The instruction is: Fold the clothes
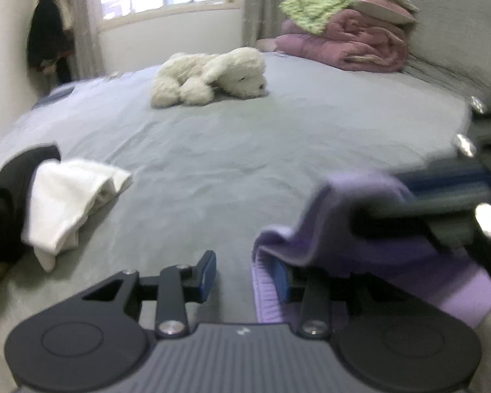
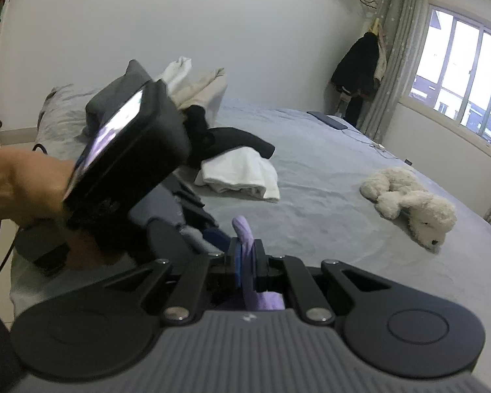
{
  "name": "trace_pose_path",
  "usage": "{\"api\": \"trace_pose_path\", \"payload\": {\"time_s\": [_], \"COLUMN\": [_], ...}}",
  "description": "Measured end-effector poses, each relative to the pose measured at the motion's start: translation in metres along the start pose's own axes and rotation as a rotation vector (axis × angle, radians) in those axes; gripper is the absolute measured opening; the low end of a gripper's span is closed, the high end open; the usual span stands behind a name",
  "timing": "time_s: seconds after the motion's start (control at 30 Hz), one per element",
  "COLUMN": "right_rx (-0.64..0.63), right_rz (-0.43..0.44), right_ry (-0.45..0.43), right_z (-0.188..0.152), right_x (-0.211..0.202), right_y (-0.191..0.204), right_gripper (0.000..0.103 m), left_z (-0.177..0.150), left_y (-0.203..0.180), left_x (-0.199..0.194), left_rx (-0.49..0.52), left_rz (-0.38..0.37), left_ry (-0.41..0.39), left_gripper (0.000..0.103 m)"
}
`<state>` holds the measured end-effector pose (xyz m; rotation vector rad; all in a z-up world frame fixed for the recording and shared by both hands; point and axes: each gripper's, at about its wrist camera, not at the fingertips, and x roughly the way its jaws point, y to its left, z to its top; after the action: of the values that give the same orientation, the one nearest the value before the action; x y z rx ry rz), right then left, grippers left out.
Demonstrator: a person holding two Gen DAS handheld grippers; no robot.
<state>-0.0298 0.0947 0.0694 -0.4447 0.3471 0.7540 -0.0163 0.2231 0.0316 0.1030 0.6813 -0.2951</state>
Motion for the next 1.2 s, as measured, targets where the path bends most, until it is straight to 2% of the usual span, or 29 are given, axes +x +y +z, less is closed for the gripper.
{"api": "trace_pose_path", "payload": {"time_s": [0.1,0.27,0.37,0.47,0.57,0.7,0.73,0.77,0.97,1.0,1.03,1.07,1.2], "right_rx": [0.002,-0.051,-0.096,-0.125,-0.129,-0.115,-0.111,-0.103,0.05,0.087,0.126,0.166,0.291], "right_rz": [0.003,-0.004,-0.013,-0.008,0.003,0.037,0.043,0.056,0.152,0.17,0.18,0.182,0.178], "right_ry": [0.009,0.025,0.038,0.059,0.088,0.116,0.118,0.124,0.094,0.08,0.063,0.045,0.033], "right_z": [-0.004,-0.011,-0.014,-0.018,-0.02,-0.024,-0.025,-0.025,-0.023,-0.022,-0.022,-0.022,-0.022], "right_x": [0.0,0.007,0.013,0.017,0.022,0.026,0.026,0.026,0.007,0.002,-0.003,-0.007,-0.01], "right_y": [0.006,0.028,0.044,0.054,0.059,0.061,0.063,0.063,0.038,0.028,0.017,0.006,-0.034], "right_gripper": [0.006,0.006,0.006,0.006,0.006,0.008,0.015,0.016,0.02,0.027,0.039,0.042,0.044], "left_z": [-0.004,-0.014,-0.02,-0.027,-0.034,-0.041,-0.042,-0.042,-0.046,-0.047,-0.048,-0.048,-0.048], "left_y": [0.012,0.034,0.045,0.05,0.049,0.04,0.039,0.038,0.039,0.04,0.039,0.039,0.031], "left_x": [-0.005,-0.034,-0.05,-0.064,-0.073,-0.077,-0.077,-0.076,-0.081,-0.083,-0.085,-0.088,-0.091], "left_rx": [-0.078,-0.183,-0.241,-0.286,-0.315,-0.294,-0.29,-0.288,-0.287,-0.292,-0.294,-0.295,-0.273], "left_rz": [-0.007,0.008,0.026,0.002,-0.022,-0.034,-0.038,-0.039,-0.026,-0.029,-0.032,-0.034,-0.044], "left_ry": [0.014,0.008,-0.007,-0.036,-0.05,-0.048,-0.043,-0.039,-0.039,-0.042,-0.048,-0.055,-0.065], "left_gripper": [0.039,0.039,0.04,0.042,0.043,0.046,0.046,0.046,0.046,0.046,0.046,0.046,0.046]}}
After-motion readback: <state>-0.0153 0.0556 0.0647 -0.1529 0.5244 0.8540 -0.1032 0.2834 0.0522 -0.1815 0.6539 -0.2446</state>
